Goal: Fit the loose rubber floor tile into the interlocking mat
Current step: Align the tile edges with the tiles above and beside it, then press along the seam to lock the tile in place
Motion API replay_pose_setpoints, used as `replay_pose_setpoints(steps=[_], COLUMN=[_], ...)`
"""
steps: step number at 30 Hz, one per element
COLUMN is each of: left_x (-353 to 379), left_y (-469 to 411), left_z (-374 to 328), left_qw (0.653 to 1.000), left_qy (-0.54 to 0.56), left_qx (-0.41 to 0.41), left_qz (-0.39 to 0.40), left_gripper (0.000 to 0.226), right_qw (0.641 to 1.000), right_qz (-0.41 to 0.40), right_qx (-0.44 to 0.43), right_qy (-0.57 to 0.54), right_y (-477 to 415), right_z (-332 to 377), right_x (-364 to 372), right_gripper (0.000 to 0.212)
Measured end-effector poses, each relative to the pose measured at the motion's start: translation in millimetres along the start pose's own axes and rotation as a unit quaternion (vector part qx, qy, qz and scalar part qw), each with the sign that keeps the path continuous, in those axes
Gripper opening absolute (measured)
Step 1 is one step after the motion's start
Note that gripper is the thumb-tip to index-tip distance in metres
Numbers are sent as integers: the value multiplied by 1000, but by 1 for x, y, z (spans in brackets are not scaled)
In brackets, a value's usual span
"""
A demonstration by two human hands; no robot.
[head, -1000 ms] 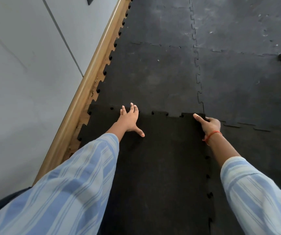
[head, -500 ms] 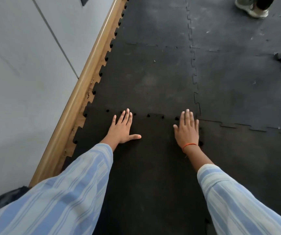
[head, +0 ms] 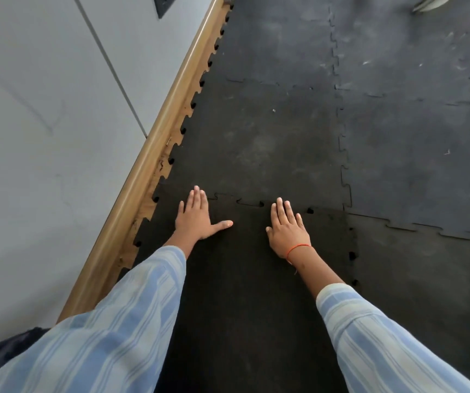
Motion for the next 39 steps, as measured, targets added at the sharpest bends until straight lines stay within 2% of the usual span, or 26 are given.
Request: replay_pose_setpoints(steps=[2,4,8,13,15,19,22,24,27,34,36,39], left_x=[-2,-2,-2,-13,-13,4,16,21,20,15,20,38], left_y=[-4,-6,-10,-9,-6,14,22,18,16,24,31,51], left_z=[29,40,37,18,0,-65,-101,-113,-123,-129,-132,-135], left_qw=[999,998,998,996,997,985,975,977,981,984,985,986], left_qy=[1,-7,-4,-35,-47,-32,-38,-29,-33,-51,-49,-53], left_qx=[-40,-30,-25,-42,3,168,218,209,189,165,156,157], left_qz=[21,46,62,75,54,32,25,19,34,47,47,18], left_gripper=[123,123,123,119,105,71,59,58,58,63,65,70], right_qw=[1000,1000,1000,999,999,999,991,988,990,988,989,987], right_qz=[10,10,10,47,49,10,-42,-24,23,64,41,-55], right_qx=[-3,-1,11,23,16,2,125,152,138,125,128,143], right_qy=[5,4,6,2,-4,-30,-28,-15,-29,-57,-65,-49], right_y=[0,2,-2,-3,-8,5,39,51,45,36,39,71], right_z=[-1,0,3,-6,-2,-16,-65,-87,-95,-102,-98,-90], right_x=[3,7,11,8,9,8,11,11,9,0,0,18], right_gripper=[63,68,83,88,87,73,74,76,76,78,76,75])
Point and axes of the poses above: each hand's wrist, its own y-axis away from the middle knuckle, its own x-axis out of the palm, z = x × y, the point moved 4 cm from there along -y, towards the middle knuckle, and after that the axes turned 8 degrees about -x, right-handed, at the moved point
